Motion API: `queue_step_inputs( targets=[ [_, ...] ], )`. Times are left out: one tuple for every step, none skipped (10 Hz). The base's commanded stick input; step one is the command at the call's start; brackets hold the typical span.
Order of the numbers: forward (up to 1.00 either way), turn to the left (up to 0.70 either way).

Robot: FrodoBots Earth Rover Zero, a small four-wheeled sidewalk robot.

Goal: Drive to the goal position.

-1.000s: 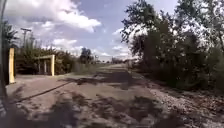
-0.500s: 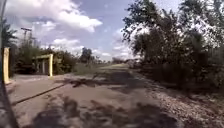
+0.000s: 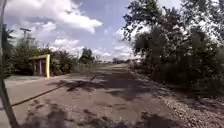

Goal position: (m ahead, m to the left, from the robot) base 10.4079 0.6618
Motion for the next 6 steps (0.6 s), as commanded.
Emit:
queue_step_inputs(
  targets=[
    [0.70, 0.00],
    [0.70, 0.00],
    [0.70, 0.00],
    [0.70, 0.00],
    [0.70, 0.00],
    [0.70, 0.00]
  ],
)
